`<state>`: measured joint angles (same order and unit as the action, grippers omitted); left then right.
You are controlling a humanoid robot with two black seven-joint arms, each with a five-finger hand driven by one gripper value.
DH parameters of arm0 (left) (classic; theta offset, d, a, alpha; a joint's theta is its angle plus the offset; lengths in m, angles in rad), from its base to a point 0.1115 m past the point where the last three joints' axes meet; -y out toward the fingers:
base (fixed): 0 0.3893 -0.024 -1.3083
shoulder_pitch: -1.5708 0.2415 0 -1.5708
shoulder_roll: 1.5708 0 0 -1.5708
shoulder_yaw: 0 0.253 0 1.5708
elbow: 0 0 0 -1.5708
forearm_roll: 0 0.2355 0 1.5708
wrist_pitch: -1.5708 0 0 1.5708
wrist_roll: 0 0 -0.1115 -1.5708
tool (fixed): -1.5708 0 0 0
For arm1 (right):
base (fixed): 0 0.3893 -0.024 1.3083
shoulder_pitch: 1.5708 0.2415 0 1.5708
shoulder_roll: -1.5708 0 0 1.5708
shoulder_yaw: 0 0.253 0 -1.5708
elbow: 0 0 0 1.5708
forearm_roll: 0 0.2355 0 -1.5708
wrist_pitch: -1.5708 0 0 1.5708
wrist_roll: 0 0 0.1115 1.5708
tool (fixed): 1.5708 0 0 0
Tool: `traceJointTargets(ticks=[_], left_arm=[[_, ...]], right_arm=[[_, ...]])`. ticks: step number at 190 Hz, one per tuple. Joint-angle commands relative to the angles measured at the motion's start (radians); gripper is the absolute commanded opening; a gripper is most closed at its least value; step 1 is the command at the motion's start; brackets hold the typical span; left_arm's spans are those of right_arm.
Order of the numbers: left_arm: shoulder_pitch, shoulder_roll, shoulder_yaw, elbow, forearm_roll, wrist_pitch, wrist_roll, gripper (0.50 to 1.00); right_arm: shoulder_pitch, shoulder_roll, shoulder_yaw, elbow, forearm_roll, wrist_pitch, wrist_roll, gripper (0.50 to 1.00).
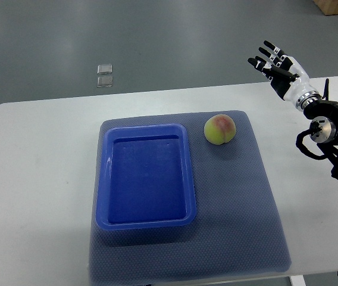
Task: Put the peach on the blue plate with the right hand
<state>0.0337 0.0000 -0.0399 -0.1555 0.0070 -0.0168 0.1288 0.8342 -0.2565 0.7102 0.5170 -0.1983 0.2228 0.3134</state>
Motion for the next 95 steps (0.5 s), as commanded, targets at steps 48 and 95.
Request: traceJointTargets(ticks=[48,95], left_arm=[[0.000,0.000,0.002,0.001,-0.001,0.000,0.000,1.000],[0.000,0.000,0.002,0.001,-0.001,0.000,0.000,1.000]], right_arm=[[0.002,-0.010,0.000,0.000,-0.099,0.023,0.003,0.934],[0.014,-0.015,0.000,0.008,-0.360,0.087,0.038,0.932]])
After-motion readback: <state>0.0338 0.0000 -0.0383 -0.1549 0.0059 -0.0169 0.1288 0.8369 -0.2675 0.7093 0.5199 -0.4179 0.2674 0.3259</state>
